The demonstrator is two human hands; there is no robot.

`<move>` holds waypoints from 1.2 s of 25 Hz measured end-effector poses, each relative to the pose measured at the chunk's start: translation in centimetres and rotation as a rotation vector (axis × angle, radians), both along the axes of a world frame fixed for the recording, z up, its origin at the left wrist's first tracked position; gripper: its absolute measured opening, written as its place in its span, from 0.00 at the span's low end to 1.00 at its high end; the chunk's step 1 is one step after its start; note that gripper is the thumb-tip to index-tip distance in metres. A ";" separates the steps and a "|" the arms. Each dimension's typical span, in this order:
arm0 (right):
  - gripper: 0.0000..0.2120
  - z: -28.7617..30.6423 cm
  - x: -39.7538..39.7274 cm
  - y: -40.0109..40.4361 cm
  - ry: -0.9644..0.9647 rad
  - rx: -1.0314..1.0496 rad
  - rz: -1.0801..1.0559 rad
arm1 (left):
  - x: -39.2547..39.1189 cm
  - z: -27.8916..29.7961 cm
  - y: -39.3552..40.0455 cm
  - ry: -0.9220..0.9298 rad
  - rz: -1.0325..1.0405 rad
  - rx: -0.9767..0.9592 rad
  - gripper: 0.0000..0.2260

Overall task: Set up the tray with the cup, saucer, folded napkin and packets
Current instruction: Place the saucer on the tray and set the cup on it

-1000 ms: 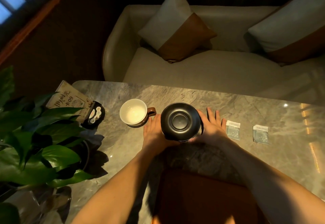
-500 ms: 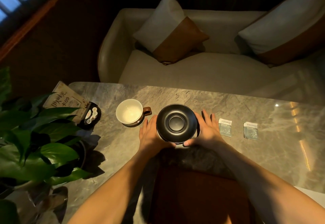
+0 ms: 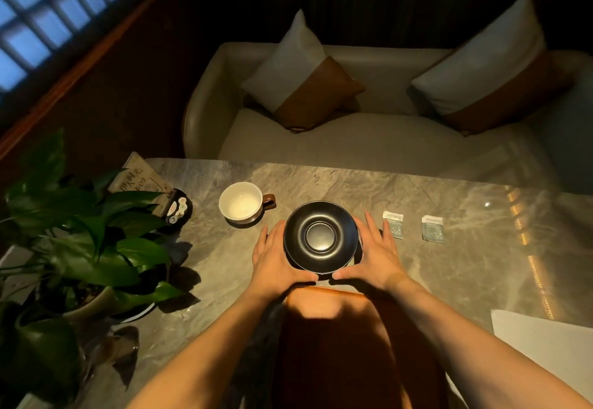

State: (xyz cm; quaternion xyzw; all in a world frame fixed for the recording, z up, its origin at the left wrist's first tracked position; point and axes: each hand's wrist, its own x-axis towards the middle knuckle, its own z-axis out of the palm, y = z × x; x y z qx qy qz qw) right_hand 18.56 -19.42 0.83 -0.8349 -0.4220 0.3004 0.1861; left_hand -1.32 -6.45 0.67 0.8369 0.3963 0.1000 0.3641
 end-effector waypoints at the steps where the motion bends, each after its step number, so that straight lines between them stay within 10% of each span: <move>1: 0.66 0.4 -0.5 -0.6 -0.009 -0.001 -0.003 | -0.5 0.3 -0.5 -0.003 -0.006 -0.002 0.55; 30: 0.66 -2.5 -14.3 -14.8 0.030 -0.117 -0.147 | -12.3 -3.5 -12.4 0.183 -0.048 -0.121 0.62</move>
